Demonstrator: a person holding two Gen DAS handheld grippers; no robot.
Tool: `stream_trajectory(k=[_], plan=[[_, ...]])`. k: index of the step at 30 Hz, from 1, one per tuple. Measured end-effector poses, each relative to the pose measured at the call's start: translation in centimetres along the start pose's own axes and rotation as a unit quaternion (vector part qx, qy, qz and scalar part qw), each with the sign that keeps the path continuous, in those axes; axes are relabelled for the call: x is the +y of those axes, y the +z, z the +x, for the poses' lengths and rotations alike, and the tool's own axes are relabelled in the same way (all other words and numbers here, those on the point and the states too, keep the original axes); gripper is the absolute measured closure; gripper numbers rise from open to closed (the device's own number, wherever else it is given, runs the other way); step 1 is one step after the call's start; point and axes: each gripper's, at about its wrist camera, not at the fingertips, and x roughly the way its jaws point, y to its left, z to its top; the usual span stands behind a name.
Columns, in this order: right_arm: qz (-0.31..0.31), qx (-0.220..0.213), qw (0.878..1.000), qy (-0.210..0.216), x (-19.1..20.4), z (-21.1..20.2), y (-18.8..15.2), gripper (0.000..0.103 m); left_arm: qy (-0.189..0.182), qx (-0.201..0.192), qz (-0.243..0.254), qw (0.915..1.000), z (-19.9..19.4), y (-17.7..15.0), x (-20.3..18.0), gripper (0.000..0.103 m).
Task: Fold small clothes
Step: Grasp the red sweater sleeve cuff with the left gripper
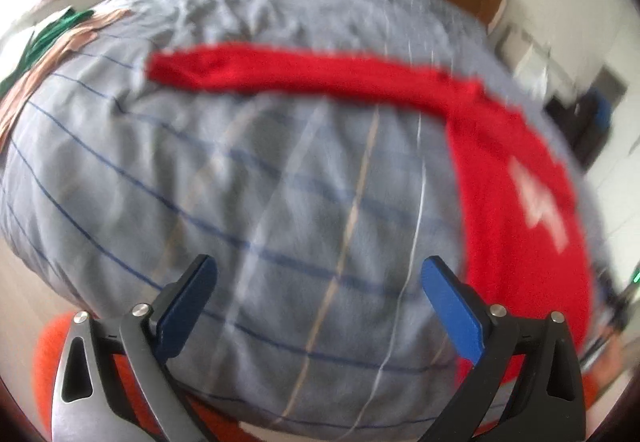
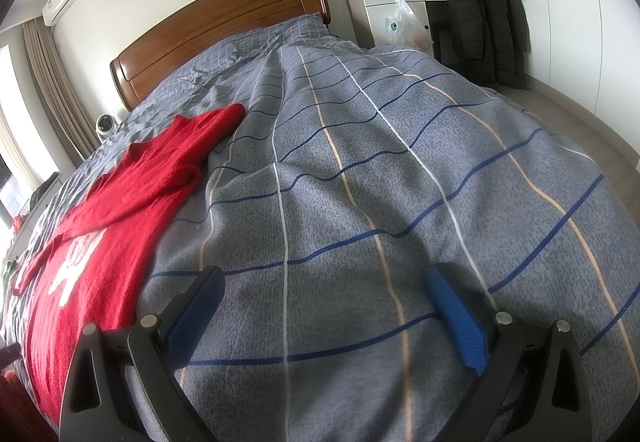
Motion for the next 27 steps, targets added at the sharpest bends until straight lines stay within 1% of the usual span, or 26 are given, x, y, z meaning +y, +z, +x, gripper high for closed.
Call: stream_trajectory(k=[1,3,4,6,8,9,11,13,14,15,16,17,18,19,20,22,23,25,27], plan=[[0.000,0.000,1.000,0.000,0.1,0.0,0.0,0.003,-0.015,-0.013,-0.023,0.9995,-1.1,1.5,1.3,0.001],[-0.001,0.000,1.000,-0.001,0.0,0.0,0.0,0.003,-0.029,-0.035,-0.065,0.9969,-2.7,4.3,4.2,0.001],[0.000,0.000,1.000,0.000,0.0,0.0,0.0,0.003,-0.028,-0.040,-0.080,0.9956,-3.1,5.4,5.4,0.001],[0.000,0.000,1.000,0.000,0.0,0.0,0.0,0.003,-0.005,-0.050,-0.122,0.9912,-3.2,8.1,9.1,0.001],[0.000,-0.001,1.000,0.000,0.1,0.0,-0.1,0.003,0.016,-0.044,-0.141,0.9888,-2.1,10.1,11.5,0.001],[0.000,0.000,1.000,0.000,0.1,0.0,0.0,0.003,0.030,-0.032,-0.147,0.9882,-0.9,11.3,12.7,0.002],[-0.001,0.000,1.000,-0.001,0.1,0.0,0.0,0.003,0.048,-0.016,-0.142,0.9885,1.3,12.6,13.6,0.006],[-0.001,0.000,1.000,-0.001,0.1,0.0,-0.1,0.003,0.056,-0.001,-0.137,0.9890,3.6,13.4,13.7,0.020],[-0.001,0.000,1.000,-0.001,0.1,0.0,0.0,0.003,0.056,0.007,-0.135,0.9892,4.6,13.7,13.5,0.023],[-0.001,0.000,1.000,-0.001,0.1,0.0,-0.1,0.003,0.052,0.016,-0.134,0.9894,5.6,13.9,13.2,0.033],[-0.001,0.000,1.000,-0.001,0.1,0.0,0.0,0.003,0.046,0.026,-0.136,0.9893,6.8,14.0,12.9,0.057],[-0.001,0.000,1.000,-0.001,0.1,0.0,-0.1,0.003,0.051,0.033,-0.137,0.9887,7.4,14.0,12.5,0.076],[-0.001,0.000,1.000,0.000,0.1,0.0,-0.1,0.003,0.065,0.042,-0.137,0.9876,8.0,14.1,12.0,0.098],[-0.001,0.000,1.000,0.000,0.1,0.0,-0.1,0.003,0.072,0.034,-0.136,0.9875,7.6,14.6,11.7,0.100],[0.000,0.000,1.000,0.000,0.1,0.0,-0.1,0.003,0.076,0.016,-0.125,0.9891,6.8,15.0,10.7,0.100],[-0.001,0.000,1.000,0.000,0.1,0.0,-0.1,0.003,0.079,-0.018,-0.071,0.9942,4.5,16.5,7.4,0.100],[-0.001,0.000,1.000,-0.001,0.1,0.0,-0.1,0.003,0.074,-0.039,-0.036,0.9959,2.9,17.6,4.8,0.100],[-0.002,-0.001,1.000,-0.001,0.2,0.1,-0.1,0.003,0.040,-0.068,0.015,0.9968,-0.1,19.4,-0.6,0.100],[-0.002,-0.001,1.000,0.000,0.2,0.0,-0.1,0.003,-0.006,-0.089,0.059,0.9943,-2.3,21.1,-6.9,0.100]])
